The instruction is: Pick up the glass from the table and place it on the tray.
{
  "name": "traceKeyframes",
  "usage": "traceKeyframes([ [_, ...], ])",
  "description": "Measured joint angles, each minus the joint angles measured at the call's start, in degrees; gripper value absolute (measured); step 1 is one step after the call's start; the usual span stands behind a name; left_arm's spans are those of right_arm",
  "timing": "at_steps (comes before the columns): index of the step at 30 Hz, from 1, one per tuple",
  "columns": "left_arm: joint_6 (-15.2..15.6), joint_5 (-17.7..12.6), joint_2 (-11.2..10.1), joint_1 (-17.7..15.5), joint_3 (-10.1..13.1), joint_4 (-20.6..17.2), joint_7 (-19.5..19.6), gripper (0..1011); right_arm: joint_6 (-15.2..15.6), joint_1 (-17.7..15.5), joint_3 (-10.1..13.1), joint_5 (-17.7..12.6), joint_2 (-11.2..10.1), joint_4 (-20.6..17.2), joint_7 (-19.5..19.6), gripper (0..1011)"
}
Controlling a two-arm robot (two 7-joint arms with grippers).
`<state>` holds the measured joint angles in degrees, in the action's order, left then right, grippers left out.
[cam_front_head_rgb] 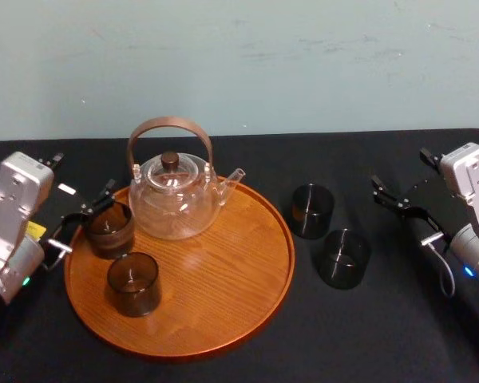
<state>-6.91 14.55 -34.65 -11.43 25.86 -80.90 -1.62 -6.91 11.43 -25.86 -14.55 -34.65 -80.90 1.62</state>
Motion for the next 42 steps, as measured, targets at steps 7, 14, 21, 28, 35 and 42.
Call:
traceKeyframes([
  [7, 0.0, 0.0, 0.0, 0.0, 0.0, 0.0, 0.0, 1001, 0.0, 0.0, 0.0, 0.0, 0.0, 0.0, 0.0, 1002],
  [14, 0.0, 0.0, 0.0, 0.0, 0.0, 0.0, 0.0, 1001, 0.7, -2.5, 1.1, -3.6, -1.2, -3.8, -4.5, 1002],
  [21, 0.0, 0.0, 0.0, 0.0, 0.0, 0.0, 0.0, 1001, 4.1, -7.8, 3.1, -7.7, -3.0, -11.6, -8.1, 1002],
  [28, 0.0, 0.0, 0.0, 0.0, 0.0, 0.0, 0.0, 1002, 5.5, -12.7, 4.4, -8.8, -4.2, -17.0, -9.2, 1002],
  [35, 0.0, 0.0, 0.0, 0.0, 0.0, 0.0, 0.0, 1002, 5.7, -15.8, 5.4, -8.8, -4.3, -19.3, -9.7, 1002],
  [42, 0.0, 0.0, 0.0, 0.0, 0.0, 0.0, 0.0, 1001, 6.4, -17.7, 6.0, -8.3, -3.9, -20.0, -10.1, 1002],
])
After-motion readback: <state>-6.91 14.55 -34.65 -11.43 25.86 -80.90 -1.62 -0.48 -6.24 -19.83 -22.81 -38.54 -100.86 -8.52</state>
